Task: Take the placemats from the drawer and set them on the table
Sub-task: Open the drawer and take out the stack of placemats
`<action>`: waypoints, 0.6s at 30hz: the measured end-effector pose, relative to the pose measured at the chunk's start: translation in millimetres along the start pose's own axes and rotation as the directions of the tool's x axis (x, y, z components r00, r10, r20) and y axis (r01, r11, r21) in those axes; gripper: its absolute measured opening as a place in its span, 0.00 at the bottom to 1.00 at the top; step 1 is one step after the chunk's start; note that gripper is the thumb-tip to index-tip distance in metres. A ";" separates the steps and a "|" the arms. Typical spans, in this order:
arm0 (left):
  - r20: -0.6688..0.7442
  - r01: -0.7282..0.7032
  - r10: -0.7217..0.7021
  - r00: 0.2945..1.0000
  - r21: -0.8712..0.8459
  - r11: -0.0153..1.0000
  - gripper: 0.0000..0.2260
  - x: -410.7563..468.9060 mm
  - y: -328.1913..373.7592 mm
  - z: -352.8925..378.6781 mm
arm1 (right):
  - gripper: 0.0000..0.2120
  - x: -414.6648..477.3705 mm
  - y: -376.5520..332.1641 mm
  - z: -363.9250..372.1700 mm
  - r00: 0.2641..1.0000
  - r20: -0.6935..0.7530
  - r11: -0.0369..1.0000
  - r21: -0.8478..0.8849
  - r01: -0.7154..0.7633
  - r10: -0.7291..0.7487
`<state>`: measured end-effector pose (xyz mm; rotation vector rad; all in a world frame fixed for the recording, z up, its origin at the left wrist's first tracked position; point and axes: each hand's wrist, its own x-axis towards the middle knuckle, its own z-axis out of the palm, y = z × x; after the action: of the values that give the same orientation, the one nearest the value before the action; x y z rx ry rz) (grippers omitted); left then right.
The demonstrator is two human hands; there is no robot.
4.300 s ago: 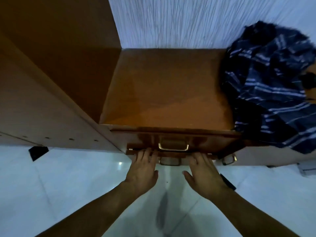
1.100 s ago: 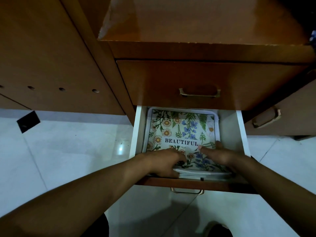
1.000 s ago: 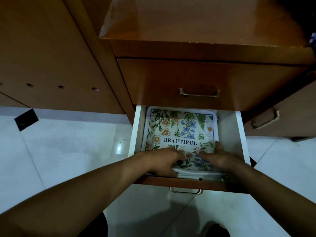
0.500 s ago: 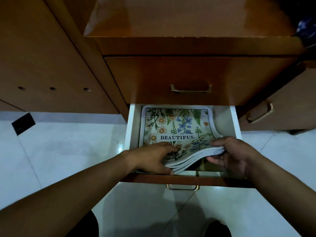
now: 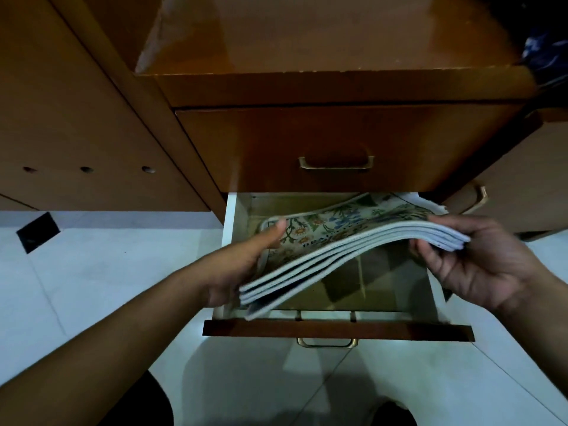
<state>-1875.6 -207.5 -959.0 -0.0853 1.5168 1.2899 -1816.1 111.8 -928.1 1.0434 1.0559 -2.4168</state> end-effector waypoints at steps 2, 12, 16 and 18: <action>-0.049 0.064 -0.080 0.996 -0.264 0.962 0.26 3.0 -3.5 5.0 | 0.14 -1.2 -2.0 -3.9 1.000 0.007 1.000 -0.008 -0.007 0.007; -0.258 -0.032 -0.123 0.958 -0.524 0.851 0.15 -1.7 -16.7 27.4 | 0.27 13.3 -21.3 -46.6 0.968 -0.099 0.771 -0.589 -0.244 0.231; -0.406 -0.089 -0.082 0.910 -0.385 0.919 0.13 -0.8 -24.2 39.8 | 0.26 30.4 -29.7 -39.5 0.971 -0.130 0.572 -0.790 -0.223 0.199; -0.470 -0.074 -0.090 0.878 -0.319 0.945 0.12 -0.1 -30.5 42.6 | 0.26 35.4 -34.1 -36.3 0.969 -0.144 0.516 -0.825 -0.230 0.202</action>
<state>-1828.1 -188.7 -971.2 -0.6745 1.6882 1.5836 -1840.3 162.0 -953.3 0.7628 1.7122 -1.3476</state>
